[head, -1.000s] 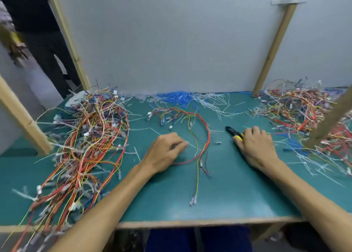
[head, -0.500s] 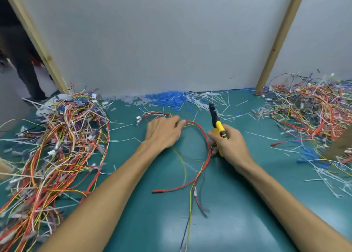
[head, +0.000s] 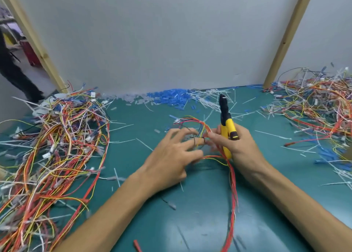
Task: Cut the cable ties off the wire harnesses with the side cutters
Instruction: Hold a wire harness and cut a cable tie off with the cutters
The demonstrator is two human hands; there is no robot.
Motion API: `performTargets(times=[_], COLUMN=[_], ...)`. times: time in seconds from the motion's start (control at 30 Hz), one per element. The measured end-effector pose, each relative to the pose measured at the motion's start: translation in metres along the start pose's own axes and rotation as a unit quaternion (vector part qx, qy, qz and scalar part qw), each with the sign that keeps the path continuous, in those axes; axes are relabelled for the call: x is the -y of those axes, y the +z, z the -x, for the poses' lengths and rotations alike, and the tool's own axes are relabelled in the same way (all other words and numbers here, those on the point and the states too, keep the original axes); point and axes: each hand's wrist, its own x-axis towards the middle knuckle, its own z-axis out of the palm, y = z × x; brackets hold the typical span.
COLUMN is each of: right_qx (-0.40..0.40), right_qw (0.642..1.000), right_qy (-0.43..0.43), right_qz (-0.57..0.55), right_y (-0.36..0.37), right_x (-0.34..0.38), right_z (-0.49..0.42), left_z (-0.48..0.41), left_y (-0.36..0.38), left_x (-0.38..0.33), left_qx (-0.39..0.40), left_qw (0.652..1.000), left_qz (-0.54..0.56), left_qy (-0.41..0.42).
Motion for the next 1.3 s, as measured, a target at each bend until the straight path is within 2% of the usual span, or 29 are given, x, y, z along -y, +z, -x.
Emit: performTargets(times=[0.07,0.13,0.17,0.2,0.27,0.3,0.33,0.37,0.47,0.5,0.53,0.6,0.67,0.73,0.87,0.9,0.97,1.1,1.2,1.23,1.3], right_qx=[0.009,0.007,-0.008,-0.028,-0.065,-0.078,-0.085,-0.084,-0.029,-0.005,0.020,0.075,0.120,0.138,0.142,0.122,0.057,-0.055,-0.059,-0.047,-0.027], right_qw=[1.000,1.000,1.000,0.999,0.991,0.985,0.981,0.981,0.988,0.986,0.980,0.963,0.947,0.939,0.937,0.938,0.936,0.944,0.962,0.968,0.968], right_qy=[0.003,0.000,-0.008,-0.023,-0.071,-0.094,-0.113,-0.126,-0.149,-0.159,-0.170,-0.179,-0.170,-0.162,-0.186,-0.194,-0.206,-0.202,-0.165,-0.156,-0.153], right_qz=[0.026,0.013,-0.008,-0.037,-0.098,-0.122,-0.130,-0.118,-0.002,0.052,0.103,0.186,0.244,0.272,0.258,0.259,0.281,0.255,0.210,0.190,0.195], right_y=[-0.001,-0.003,-0.005,-0.006,-0.008,-0.009,-0.012,-0.015,-0.019,-0.017,-0.013,-0.001,0.011,0.016,0.021,0.022,0.024,0.015,0.002,-0.002,-0.007], right_x=[0.001,0.003,0.004,0.004,0.009,0.012,0.015,0.016,0.018,0.018,0.016,0.010,0.003,0.001,0.004,0.003,0.000,0.007,0.017,0.018,0.016], right_z=[0.002,0.003,0.003,0.003,0.001,0.001,0.001,0.002,0.006,0.008,0.011,0.016,0.023,0.028,0.034,0.034,0.033,0.023,0.013,0.011,0.010], left_z=[-0.001,0.000,0.000,0.000,-0.002,-0.003,-0.003,-0.002,-0.003,-0.005,-0.007,-0.010,-0.010,-0.008,-0.012,-0.014,-0.015,-0.015,-0.019,-0.020,-0.018], left_y=[0.004,0.006,0.005,0.003,-0.003,-0.006,-0.009,-0.010,-0.011,-0.009,-0.006,-0.001,0.004,0.010,0.005,0.004,-0.002,-0.020,-0.035,-0.039,-0.041], left_x=[-0.007,-0.011,-0.011,-0.011,-0.009,-0.008,-0.006,-0.005,-0.011,-0.014,-0.018,-0.024,-0.023,-0.017,-0.017,-0.017,-0.013,-0.001,0.007,0.009,0.008], left_qx=[-0.008,-0.026,-0.037,-0.067,-0.171,-0.219,-0.249,-0.260,-0.224,-0.204,-0.186,-0.172,-0.178,-0.179,-0.203,-0.231,-0.285,-0.312,-0.301,-0.294,-0.286], left_qw=[0.999,0.980,0.948,0.900,0.806,0.783,0.778,0.786,0.848,0.845,0.825,0.758,0.709,0.687,0.640,0.642,0.668,0.759,0.833,0.847,0.850], left_qz=[0.048,0.188,0.298,0.404,0.512,0.507,0.485,0.462,0.407,0.429,0.474,0.564,0.594,0.600,0.629,0.609,0.542,0.388,0.273,0.267,0.294], left_qy=[-0.009,-0.061,-0.102,-0.147,-0.244,-0.286,-0.312,-0.318,-0.255,-0.244,-0.246,-0.279,-0.337,-0.370,-0.391,-0.405,-0.423,-0.419,-0.374,-0.354,-0.330])
